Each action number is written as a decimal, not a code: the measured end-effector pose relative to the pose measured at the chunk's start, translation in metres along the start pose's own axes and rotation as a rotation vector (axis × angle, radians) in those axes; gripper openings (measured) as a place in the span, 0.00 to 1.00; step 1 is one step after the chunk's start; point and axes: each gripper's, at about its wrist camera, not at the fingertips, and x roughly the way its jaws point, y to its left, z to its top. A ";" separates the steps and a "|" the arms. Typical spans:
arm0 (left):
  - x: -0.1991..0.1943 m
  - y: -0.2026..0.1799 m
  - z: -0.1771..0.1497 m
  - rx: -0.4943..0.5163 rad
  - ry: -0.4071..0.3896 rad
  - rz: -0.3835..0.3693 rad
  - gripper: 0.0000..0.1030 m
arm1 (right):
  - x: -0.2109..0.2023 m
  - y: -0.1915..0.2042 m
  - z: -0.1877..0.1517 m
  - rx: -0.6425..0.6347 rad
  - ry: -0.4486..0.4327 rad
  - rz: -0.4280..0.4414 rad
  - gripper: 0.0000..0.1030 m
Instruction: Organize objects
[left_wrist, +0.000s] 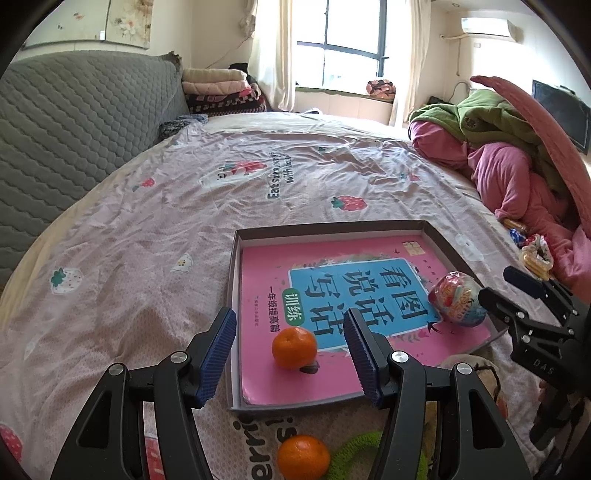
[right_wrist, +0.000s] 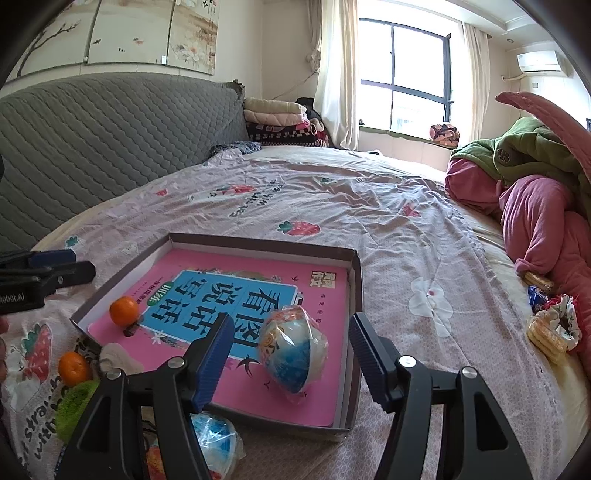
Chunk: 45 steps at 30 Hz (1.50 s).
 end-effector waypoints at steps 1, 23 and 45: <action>-0.001 -0.001 -0.001 -0.002 0.001 -0.002 0.60 | -0.002 0.000 0.001 0.001 -0.005 0.000 0.62; -0.018 -0.021 -0.040 0.025 0.033 -0.022 0.60 | -0.024 0.003 0.000 0.017 -0.051 0.027 0.63; -0.043 -0.024 -0.060 0.055 0.033 -0.034 0.60 | -0.041 0.015 -0.010 0.025 -0.057 0.052 0.63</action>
